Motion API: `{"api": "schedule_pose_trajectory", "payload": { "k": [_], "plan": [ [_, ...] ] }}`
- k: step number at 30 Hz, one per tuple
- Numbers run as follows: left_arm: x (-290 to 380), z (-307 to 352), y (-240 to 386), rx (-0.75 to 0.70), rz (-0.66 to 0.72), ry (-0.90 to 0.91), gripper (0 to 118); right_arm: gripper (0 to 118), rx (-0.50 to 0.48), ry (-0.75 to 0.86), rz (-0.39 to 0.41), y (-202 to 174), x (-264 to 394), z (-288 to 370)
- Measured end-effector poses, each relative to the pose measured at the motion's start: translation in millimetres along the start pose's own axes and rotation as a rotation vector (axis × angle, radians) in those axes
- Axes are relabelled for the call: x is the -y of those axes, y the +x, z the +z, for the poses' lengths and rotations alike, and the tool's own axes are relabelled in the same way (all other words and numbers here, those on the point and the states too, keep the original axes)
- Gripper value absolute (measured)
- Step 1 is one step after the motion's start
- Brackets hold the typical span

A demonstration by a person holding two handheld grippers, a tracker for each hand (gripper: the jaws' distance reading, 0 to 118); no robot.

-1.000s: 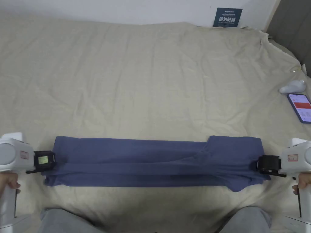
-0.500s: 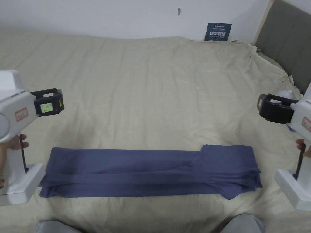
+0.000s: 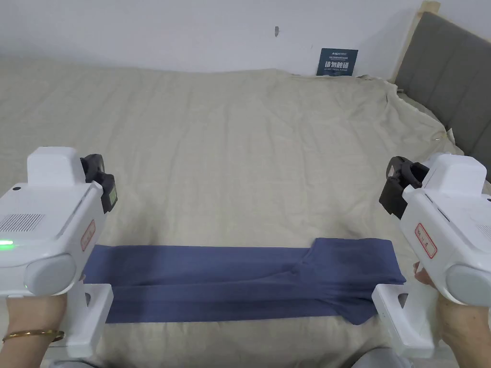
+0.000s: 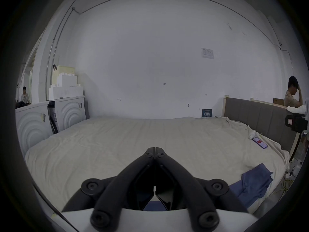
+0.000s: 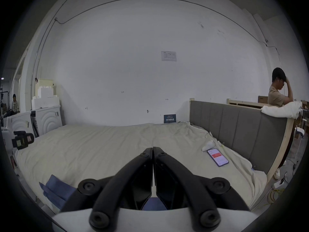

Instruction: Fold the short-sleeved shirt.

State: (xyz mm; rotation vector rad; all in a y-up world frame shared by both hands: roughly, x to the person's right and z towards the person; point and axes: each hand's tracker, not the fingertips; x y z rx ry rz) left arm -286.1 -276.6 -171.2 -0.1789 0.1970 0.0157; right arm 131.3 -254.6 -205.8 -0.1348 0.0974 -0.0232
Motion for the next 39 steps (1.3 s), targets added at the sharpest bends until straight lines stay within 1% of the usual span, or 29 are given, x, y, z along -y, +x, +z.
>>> {"api": "schedule_pose_trajectory", "payload": {
  "k": [1, 7, 13, 14, 15, 17, 18, 19, 20, 21, 22, 23, 25, 26, 28, 32, 34, 36, 38, 39],
  "plan": [
    [1, 0, 1, -0.001, -0.001, -0.004, 0, 0, -0.009, -0.017, -0.014, 0, 0, -1],
    [7, -1, 0, -0.003, 0.027, -0.014, 0, 0, 0.014, -0.034, -0.027, -4, 4, -1],
    [5, 0, -2, 0.010, 0.056, -0.029, 0, 0, 0.010, -0.042, -0.004, -2, 7, -3],
    [3, -2, -7, 0.044, 0.103, -0.049, 0, 0, 0.006, -0.045, -0.002, -2, 7, -3],
    [1, -4, -15, 0.110, 0.177, -0.070, 0, 0, 0.004, -0.048, -0.004, -6, 6, -1],
    [-5, -9, -34, 0.223, 0.367, -0.134, 0, 0, -0.002, -0.057, -0.002, -6, 6, -2],
    [-6, -14, -45, 0.244, 0.412, -0.159, 5, 0, -0.003, -0.061, 0.003, -7, 6, -2],
    [-7, -18, -56, 0.280, 0.438, -0.182, 16, 0, -0.004, -0.064, 0.007, -9, 5, -1],
    [-7, -23, -67, 0.292, 0.454, -0.225, 35, 0, -0.008, -0.068, 0.013, -10, 5, 0],
    [-10, -27, -77, 0.319, 0.462, -0.275, 74, 0, -0.009, -0.069, 0.018, -11, 5, -1],
    [-9, -32, -87, 0.336, 0.457, -0.325, 100, 0, -0.008, -0.071, 0.022, -11, 4, -1],
    [-5, -38, -97, 0.358, 0.452, -0.370, 118, 0, -0.007, -0.074, 0.025, -13, 4, -1],
    [6, -49, -119, 0.400, 0.484, -0.426, 118, 0, -0.007, -0.079, 0.023, -15, 4, -3],
    [13, -53, -133, 0.437, 0.525, -0.455, 118, 0, -0.006, -0.083, 0.020, -16, 5, -5],
    [27, -67, -152, 0.411, 0.591, -0.571, 118, 0, -0.005, -0.093, 0.020, -19, 7, -8],
    [60, -79, -171, 0.388, 0.543, -0.756, 118, 0, 0.001, -0.125, 0.037, -23, 12, -17],
    [77, -86, -177, 0.401, 0.568, -0.834, 118, 0, 0.004, -0.139, 0.036, -24, 15, -20],
    [95, -93, -179, 0.418, 0.627, -0.896, 118, 0, 0.015, -0.157, 0.046, -25, 16, -24],
    [109, -100, -179, 0.403, 0.625, -0.928, 115, 0, 0.022, -0.166, 0.053, -25, 17, -26],
    [114, -103, -178, 0.383, 0.611, -0.939, 109, 0, 0.025, -0.170, 0.055, -25, 18, -27]
  ]
}}
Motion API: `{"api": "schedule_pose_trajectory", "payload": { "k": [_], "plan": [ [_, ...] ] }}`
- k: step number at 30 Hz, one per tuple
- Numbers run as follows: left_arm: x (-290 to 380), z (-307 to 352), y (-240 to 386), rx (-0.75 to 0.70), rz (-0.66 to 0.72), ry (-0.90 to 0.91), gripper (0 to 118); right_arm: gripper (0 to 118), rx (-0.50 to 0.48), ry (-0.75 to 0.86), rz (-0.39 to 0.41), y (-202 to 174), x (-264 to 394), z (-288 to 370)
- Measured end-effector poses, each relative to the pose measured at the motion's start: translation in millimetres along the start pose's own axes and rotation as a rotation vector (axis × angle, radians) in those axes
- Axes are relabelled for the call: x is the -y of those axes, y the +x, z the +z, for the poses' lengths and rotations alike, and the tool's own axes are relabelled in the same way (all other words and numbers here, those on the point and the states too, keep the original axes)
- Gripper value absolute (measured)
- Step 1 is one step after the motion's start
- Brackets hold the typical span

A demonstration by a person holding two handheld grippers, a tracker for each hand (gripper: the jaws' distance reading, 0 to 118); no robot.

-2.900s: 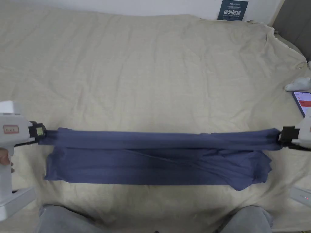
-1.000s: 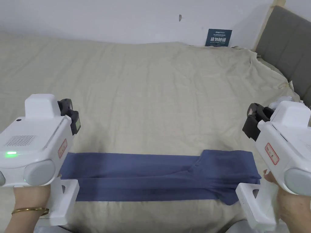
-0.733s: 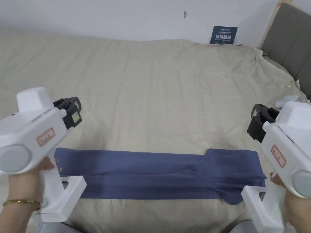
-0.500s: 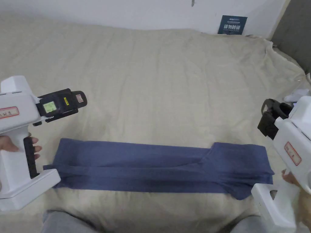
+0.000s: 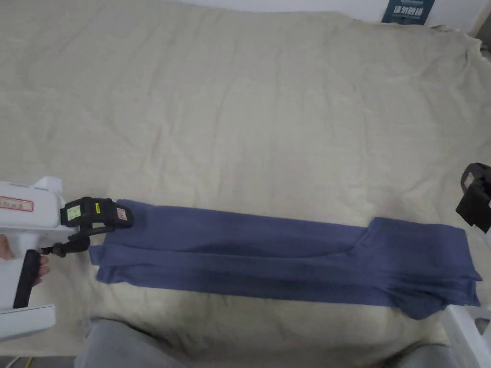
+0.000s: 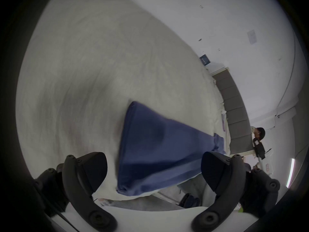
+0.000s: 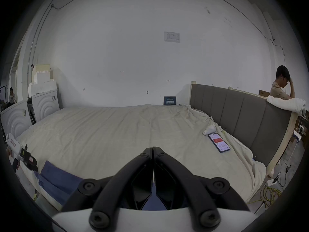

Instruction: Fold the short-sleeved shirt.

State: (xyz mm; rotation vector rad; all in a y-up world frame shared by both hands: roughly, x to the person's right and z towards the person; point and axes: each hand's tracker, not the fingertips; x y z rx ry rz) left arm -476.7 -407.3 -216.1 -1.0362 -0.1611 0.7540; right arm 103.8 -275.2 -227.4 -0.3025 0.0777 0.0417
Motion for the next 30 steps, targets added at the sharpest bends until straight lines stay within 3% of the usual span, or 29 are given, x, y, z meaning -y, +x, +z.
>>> {"api": "schedule_pose_trajectory", "payload": {
  "k": [2, 5, 6, 8, 9, 11, 14, 22, 30],
  "plan": [
    [-2, -9, -3, -0.032, 0.004, -0.008, 96, 0, 0.009, -0.008, 0.007, 0, 1, -1],
    [-4, -15, 0, -0.042, 0.004, -0.002, 90, 0, 0.017, -0.024, 0.017, 1, 2, -4],
    [-7, -15, 0, -0.034, -0.013, 0.009, 78, 0, 0.019, -0.028, 0.016, 2, 3, -5],
    [-9, -18, 5, -0.044, -0.033, 0.012, 36, 0, 0.017, -0.038, 0.012, 3, 4, -8],
    [-10, -24, 8, -0.067, -0.042, 0.000, 23, 0, 0.018, -0.041, 0.012, 4, 5, -10],
    [-1, -39, 15, -0.122, -0.060, -0.059, 19, 0, 0.018, -0.045, 0.009, 4, 7, -11],
    [0, -41, 24, -0.163, -0.080, -0.041, 4, 0, 0.017, -0.049, 0.010, 5, 9, -11],
    [-2, -7, 77, -0.266, -0.123, -0.002, 0, 0, -0.010, -0.048, -0.020, 13, 11, -7],
    [3, 54, 177, -0.130, -0.275, 0.091, 0, 0, -0.034, 0.017, -0.042, 22, 0, 7]
  ]
}}
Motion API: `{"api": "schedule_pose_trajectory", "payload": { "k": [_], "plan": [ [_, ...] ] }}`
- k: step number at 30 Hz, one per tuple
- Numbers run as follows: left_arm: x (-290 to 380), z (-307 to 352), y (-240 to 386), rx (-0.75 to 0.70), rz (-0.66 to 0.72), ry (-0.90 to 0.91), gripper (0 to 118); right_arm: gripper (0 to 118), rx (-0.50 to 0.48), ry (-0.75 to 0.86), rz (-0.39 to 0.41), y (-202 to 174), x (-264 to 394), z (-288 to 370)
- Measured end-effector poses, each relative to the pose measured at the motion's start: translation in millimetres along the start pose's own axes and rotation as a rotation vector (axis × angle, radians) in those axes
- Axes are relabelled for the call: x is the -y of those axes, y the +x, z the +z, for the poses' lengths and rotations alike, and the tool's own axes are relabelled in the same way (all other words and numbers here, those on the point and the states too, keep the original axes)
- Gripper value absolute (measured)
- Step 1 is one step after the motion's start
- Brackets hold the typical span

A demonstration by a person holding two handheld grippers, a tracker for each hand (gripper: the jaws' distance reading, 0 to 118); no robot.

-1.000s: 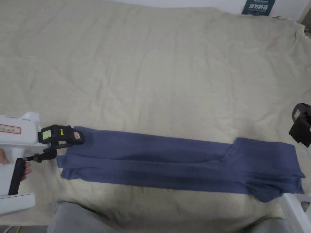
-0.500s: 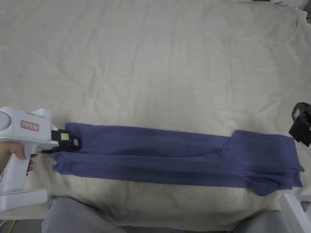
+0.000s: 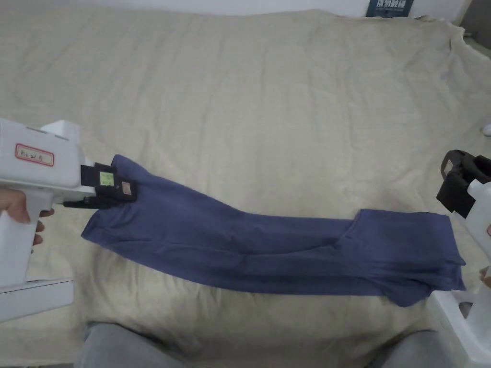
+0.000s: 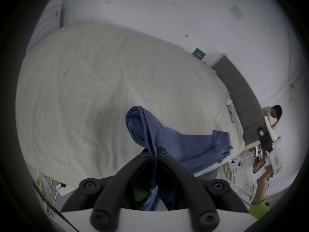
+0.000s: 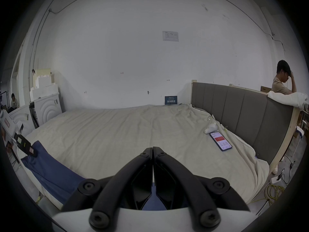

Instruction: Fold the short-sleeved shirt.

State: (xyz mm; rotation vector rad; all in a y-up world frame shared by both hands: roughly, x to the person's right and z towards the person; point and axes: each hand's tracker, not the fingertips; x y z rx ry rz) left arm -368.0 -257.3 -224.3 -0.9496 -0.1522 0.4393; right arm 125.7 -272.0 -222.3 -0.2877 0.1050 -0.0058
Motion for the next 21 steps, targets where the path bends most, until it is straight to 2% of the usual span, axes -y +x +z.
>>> {"api": "schedule_pose_trajectory", "payload": {
  "k": [5, 13, 21],
  "plan": [
    [1, -11, 54, 0.102, -0.034, -0.008, 0, 0, 0.005, 0.027, -0.013, 8, -3, 12],
    [27, -111, 130, 0.237, -0.003, -0.105, 0, 0, 0.054, 0.037, -0.027, 29, 0, 31],
    [69, -227, 180, 0.062, 0.003, -0.156, 0, 0, 0.121, 0.021, -0.024, 50, 4, 46]
  ]
}}
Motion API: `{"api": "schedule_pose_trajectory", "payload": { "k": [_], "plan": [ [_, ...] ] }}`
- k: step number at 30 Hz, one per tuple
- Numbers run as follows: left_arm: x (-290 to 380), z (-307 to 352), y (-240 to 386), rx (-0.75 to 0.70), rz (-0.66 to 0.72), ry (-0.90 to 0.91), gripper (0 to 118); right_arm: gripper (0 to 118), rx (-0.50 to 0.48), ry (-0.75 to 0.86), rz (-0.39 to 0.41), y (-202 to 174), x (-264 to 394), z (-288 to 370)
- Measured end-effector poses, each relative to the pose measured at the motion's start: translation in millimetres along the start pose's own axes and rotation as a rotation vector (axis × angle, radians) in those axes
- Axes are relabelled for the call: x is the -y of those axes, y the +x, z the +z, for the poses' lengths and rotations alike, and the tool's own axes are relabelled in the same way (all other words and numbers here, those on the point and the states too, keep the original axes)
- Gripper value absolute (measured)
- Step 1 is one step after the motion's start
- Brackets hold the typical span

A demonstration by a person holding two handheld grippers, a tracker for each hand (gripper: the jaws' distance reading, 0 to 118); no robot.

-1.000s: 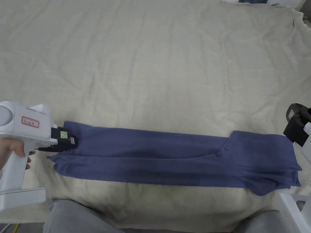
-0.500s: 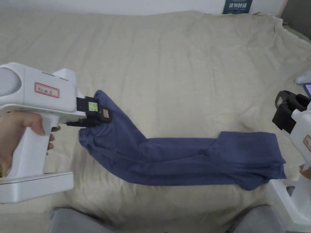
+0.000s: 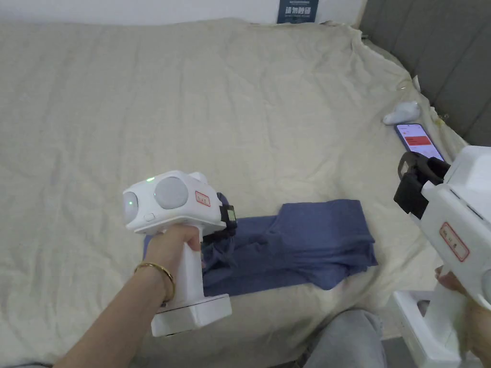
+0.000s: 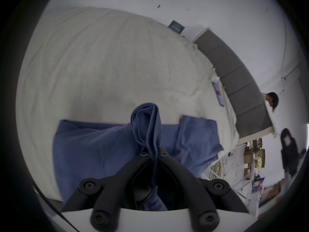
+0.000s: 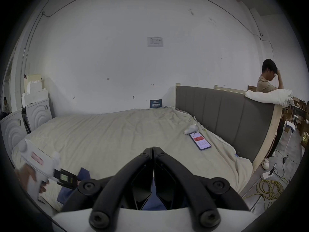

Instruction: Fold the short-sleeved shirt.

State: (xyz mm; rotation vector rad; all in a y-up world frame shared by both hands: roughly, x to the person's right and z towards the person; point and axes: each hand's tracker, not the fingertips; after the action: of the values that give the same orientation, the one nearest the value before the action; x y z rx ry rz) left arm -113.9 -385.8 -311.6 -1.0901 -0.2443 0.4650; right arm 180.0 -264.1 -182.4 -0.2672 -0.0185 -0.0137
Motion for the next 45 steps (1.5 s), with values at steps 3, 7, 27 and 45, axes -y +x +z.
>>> {"api": "schedule_pose_trajectory", "payload": {
  "k": [3, 7, 27, 45],
  "plan": [
    [7, -28, 6, -0.037, -0.027, -0.008, 20, 0, 0.012, -0.010, 0.004, 6, 1, 1],
    [6, -25, 10, 0.093, -0.023, -0.057, 92, 0, 0.020, -0.021, 0.004, 15, 4, -4],
    [62, -6, -6, -0.166, -0.249, 0.212, 0, 0, -0.010, -0.017, 0.012, 2, 4, 1],
    [103, -27, 65, 0.104, -0.364, 0.078, 0, 0, 0.031, -0.038, -0.014, 16, 8, 7]
  ]
}}
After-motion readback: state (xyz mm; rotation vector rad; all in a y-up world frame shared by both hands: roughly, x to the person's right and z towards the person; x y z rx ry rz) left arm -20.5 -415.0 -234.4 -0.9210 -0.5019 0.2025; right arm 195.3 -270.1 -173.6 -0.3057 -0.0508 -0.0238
